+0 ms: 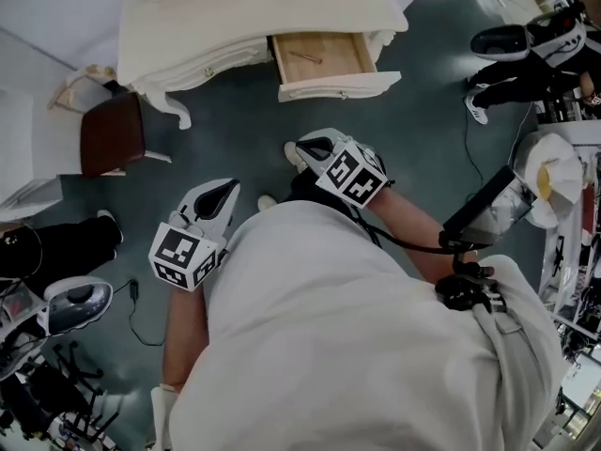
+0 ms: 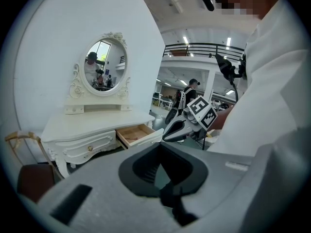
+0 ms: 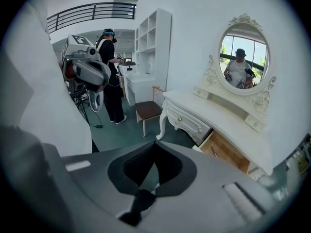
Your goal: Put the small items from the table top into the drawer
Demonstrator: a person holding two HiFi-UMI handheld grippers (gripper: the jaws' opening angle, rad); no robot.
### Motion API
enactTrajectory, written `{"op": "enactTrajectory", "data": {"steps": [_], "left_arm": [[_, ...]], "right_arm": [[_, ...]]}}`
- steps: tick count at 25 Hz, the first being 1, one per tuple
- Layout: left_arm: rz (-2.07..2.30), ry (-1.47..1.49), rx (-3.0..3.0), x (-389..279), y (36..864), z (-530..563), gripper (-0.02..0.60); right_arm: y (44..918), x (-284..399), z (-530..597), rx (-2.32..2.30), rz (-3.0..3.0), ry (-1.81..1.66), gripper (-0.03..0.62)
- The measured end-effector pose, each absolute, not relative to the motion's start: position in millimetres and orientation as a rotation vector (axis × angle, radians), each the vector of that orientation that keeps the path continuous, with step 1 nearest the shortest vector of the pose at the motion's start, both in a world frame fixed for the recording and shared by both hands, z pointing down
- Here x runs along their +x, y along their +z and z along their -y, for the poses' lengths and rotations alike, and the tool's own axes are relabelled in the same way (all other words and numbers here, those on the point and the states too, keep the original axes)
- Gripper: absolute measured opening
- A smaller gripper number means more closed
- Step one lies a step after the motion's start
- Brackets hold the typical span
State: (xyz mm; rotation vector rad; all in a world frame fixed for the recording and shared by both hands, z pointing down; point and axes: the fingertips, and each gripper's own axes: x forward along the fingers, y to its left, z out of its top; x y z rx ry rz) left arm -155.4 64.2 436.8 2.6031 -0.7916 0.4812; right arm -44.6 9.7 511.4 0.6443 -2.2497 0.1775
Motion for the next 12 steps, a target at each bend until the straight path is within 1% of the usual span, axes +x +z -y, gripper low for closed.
{"op": "enactTrajectory", "data": {"steps": [12], "left_arm": [[0.763,0.504,2.594,-145.9,442.7,-56.4,0.002]], "right_arm": [[518.2,-36.4,-4.7,0.645,2.248,0.201,0.0]]}}
